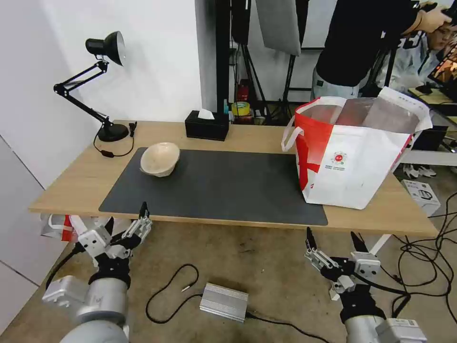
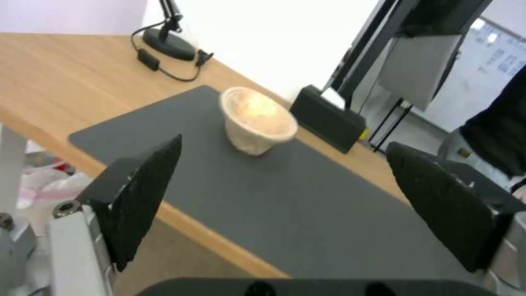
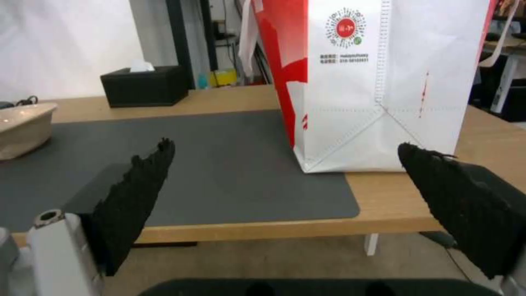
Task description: Pick up the trash from the table and place it into the takeout bag.
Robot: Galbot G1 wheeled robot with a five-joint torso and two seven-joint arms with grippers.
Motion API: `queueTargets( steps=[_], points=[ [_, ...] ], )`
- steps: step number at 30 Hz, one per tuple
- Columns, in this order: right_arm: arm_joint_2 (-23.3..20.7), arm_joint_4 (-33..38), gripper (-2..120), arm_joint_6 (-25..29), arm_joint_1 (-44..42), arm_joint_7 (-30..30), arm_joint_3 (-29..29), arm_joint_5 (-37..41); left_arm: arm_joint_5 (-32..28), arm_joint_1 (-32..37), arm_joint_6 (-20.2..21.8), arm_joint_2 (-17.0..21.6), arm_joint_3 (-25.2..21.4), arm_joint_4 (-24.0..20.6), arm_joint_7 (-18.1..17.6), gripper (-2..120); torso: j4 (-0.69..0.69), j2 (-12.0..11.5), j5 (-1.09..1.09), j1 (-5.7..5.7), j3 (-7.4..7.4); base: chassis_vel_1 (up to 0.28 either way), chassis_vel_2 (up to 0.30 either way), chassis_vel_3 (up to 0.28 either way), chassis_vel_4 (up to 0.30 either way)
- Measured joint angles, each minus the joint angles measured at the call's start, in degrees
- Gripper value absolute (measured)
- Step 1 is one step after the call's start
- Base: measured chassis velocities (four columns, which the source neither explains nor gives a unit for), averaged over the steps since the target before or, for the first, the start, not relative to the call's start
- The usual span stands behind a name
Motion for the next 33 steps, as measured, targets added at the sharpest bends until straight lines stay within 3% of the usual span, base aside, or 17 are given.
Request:
queueTargets(
  steps=[12,16,26,33],
  points=[
    [0.0,0.0,100,0.0,0.0,0.0,0.0,0.0,-9.56,-3.98,-2.06,2.98,-2.53,0.0,-0.23,100,0.0,0.0,0.0,0.0,0.0,0.0,0.0,0.0,0.0],
    [0.0,0.0,100,0.0,0.0,0.0,0.0,0.0,-13.84,-5.46,-2.07,3.4,-2.5,0.0,-1.88,100,0.0,0.0,0.0,0.01,0.0,0.0,0.0,0.0,0.0],
    [0.0,0.0,100,0.0,0.0,0.0,0.01,0.0,-32.26,-11.73,-0.61,6.55,-4.38,0.0,-8.34,100,0.0,0.0,0.0,0.01,0.0,0.0,0.0,0.0,0.0],
    [0.0,0.0,100,0.0,0.0,0.0,0.01,0.0,-34.91,-13.7,-0.48,7.28,-4.34,0.0,-9.64,100,0.0,0.0,0.0,0.01,0.0,0.0,0.0,0.0,0.0]
  ],
)
